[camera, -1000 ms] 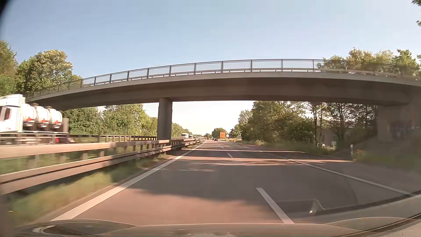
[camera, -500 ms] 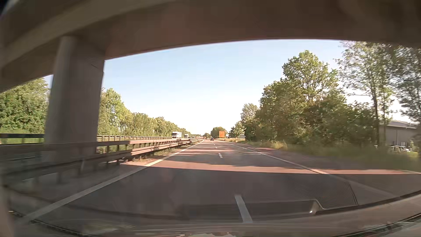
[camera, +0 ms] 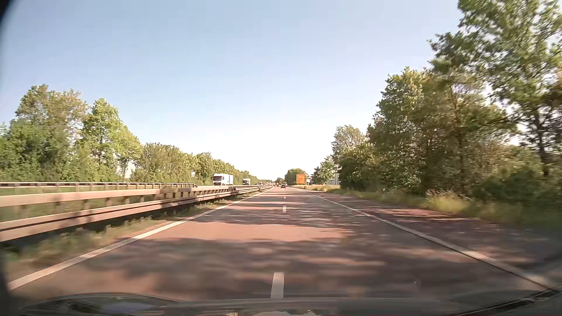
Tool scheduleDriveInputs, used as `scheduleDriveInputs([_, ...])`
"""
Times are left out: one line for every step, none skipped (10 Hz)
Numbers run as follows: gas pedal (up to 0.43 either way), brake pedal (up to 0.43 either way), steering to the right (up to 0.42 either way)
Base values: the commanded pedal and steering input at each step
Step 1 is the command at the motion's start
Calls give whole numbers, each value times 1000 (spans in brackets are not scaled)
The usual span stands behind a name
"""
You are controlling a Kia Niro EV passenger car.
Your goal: Follow the waypoints while adhering to traffic rules and regulations
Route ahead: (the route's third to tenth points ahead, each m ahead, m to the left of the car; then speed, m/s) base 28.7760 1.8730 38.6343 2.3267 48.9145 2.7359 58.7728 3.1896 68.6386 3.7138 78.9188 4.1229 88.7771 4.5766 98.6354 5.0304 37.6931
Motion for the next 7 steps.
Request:
scheduleDriveInputs([311,12,-5])
scheduleDriveInputs([311,12,-5])
scheduleDriveInputs([319,6,-5])
scheduleDriveInputs([319,12,-5])
scheduleDriveInputs([319,12,-5])
scheduleDriveInputs([319,12,-5])
scheduleDriveInputs([319,12,-5])
